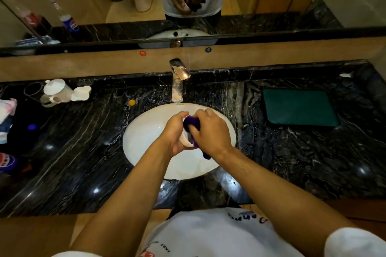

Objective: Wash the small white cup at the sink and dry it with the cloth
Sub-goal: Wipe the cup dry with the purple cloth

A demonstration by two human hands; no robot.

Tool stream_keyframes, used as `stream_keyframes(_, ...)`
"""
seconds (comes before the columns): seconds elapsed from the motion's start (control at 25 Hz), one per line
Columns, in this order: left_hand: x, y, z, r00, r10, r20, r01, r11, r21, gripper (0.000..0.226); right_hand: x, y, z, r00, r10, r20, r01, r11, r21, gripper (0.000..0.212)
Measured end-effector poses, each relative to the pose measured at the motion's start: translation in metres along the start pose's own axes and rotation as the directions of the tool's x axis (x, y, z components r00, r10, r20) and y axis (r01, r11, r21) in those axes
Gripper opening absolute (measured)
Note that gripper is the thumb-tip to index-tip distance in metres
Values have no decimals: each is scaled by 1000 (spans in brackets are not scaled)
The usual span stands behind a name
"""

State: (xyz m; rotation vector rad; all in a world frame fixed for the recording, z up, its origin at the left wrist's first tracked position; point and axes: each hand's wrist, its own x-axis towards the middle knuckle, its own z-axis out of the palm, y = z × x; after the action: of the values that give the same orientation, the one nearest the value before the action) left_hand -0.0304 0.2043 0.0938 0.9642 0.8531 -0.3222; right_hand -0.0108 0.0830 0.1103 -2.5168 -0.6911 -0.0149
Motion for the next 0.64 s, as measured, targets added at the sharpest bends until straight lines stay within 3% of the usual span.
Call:
stream_keyframes(0.08,0,5,-1,1000,13,13,-14,999,46,34,-1,2,1,997,55,-51,-43,976,212,21)
stream_keyframes(0.2,-3,12,-1,1000,27,6,-28,992,123,33,-2,6,0,990,84,114,-129,860,493,19)
stream_keyframes(0.36,-10,19,-2,1000,25,13,-27,981,192,31,-5,7,-7,953,-16,302,-192,739,645,4)
stream_keyframes(0.52,-14,19,-1,999,21,25,-26,976,218,29,9,11,-26,881,-106,461,-117,895,430,11)
stream_keyframes(0.64,-15,13,12,999,32,18,-35,970,242,28,21,7,-35,802,-145,579,139,989,55,11)
